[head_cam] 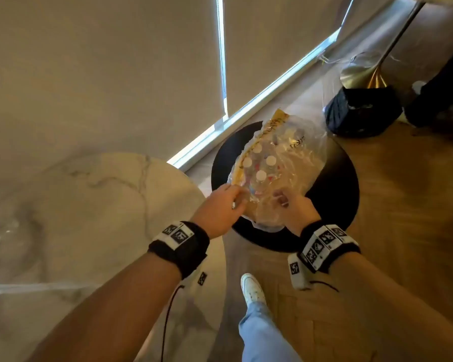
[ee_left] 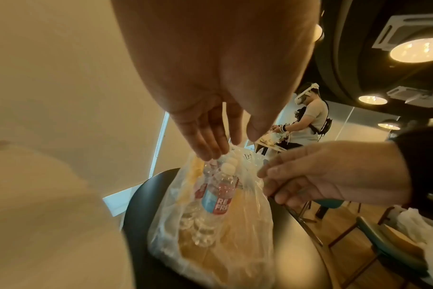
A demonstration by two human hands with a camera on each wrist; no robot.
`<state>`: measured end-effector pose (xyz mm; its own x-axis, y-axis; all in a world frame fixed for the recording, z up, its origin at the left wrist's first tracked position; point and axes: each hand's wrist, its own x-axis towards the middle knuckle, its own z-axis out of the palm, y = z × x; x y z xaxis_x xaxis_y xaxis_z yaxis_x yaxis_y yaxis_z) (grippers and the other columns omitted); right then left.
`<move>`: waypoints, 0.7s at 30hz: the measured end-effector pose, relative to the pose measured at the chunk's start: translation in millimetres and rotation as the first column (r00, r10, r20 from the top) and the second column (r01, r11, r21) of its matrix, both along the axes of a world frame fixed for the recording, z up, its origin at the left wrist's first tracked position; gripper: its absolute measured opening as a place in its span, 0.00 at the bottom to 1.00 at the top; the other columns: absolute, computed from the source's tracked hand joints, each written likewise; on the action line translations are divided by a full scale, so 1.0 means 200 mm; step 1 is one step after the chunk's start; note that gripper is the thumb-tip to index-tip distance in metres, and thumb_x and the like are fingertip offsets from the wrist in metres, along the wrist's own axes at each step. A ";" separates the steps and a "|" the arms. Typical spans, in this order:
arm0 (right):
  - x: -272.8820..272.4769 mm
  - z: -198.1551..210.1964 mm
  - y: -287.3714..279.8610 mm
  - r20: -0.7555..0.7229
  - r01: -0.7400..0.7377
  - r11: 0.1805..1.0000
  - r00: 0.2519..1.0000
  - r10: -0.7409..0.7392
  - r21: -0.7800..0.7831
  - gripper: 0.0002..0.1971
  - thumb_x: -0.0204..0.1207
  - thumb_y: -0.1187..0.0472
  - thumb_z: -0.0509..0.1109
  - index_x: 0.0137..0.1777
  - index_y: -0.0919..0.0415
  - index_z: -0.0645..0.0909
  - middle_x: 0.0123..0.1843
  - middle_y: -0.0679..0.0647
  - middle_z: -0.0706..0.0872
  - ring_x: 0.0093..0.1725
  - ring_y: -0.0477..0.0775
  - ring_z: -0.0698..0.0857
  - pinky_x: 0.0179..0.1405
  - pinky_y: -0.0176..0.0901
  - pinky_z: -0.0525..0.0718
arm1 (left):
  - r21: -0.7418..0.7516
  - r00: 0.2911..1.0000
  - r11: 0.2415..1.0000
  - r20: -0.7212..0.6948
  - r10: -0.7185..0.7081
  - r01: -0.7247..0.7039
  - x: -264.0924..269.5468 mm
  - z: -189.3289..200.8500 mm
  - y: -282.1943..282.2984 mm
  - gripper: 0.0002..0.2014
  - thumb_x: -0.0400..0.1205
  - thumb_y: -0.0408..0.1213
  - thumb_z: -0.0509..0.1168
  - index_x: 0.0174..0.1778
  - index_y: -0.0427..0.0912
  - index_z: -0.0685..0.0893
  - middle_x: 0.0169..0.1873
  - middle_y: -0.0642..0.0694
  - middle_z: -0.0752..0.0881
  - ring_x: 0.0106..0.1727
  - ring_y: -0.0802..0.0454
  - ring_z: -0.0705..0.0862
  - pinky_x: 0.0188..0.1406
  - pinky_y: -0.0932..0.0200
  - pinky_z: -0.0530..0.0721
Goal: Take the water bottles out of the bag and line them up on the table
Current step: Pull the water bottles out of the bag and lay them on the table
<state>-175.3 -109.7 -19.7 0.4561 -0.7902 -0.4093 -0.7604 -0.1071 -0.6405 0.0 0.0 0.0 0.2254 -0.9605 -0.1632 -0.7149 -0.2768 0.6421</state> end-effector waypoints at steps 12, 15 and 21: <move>0.37 -0.22 -0.65 -0.349 -0.376 0.889 0.896 0.276 -0.262 0.25 0.80 0.39 0.58 0.74 0.47 0.65 0.63 0.61 0.84 0.58 0.67 0.85 0.55 0.57 0.84 | 0.152 0.928 0.986 0.374 0.010 -0.072 -0.11 -0.49 -0.66 0.29 0.79 0.57 0.68 0.72 0.44 0.76 0.72 0.39 0.76 0.70 0.41 0.77 0.72 0.50 0.77; 0.35 -0.23 -0.63 -0.389 -0.476 0.819 0.854 0.344 -0.320 0.27 0.81 0.46 0.62 0.78 0.51 0.63 0.69 0.63 0.79 0.58 0.69 0.85 0.52 0.58 0.83 | 0.092 0.958 0.990 0.276 0.075 -0.104 -0.13 -0.49 -0.63 0.30 0.83 0.52 0.68 0.77 0.41 0.71 0.78 0.38 0.71 0.76 0.43 0.75 0.76 0.54 0.73; 0.29 -0.05 -0.48 -0.284 -0.505 0.768 0.861 0.421 -0.394 0.23 0.77 0.49 0.66 0.70 0.55 0.72 0.57 0.60 0.84 0.50 0.65 0.85 0.43 0.50 0.83 | 0.013 0.963 0.964 -0.048 0.266 -0.265 -0.09 -0.30 -0.36 0.21 0.84 0.55 0.66 0.67 0.47 0.73 0.61 0.49 0.80 0.58 0.52 0.83 0.51 0.63 0.81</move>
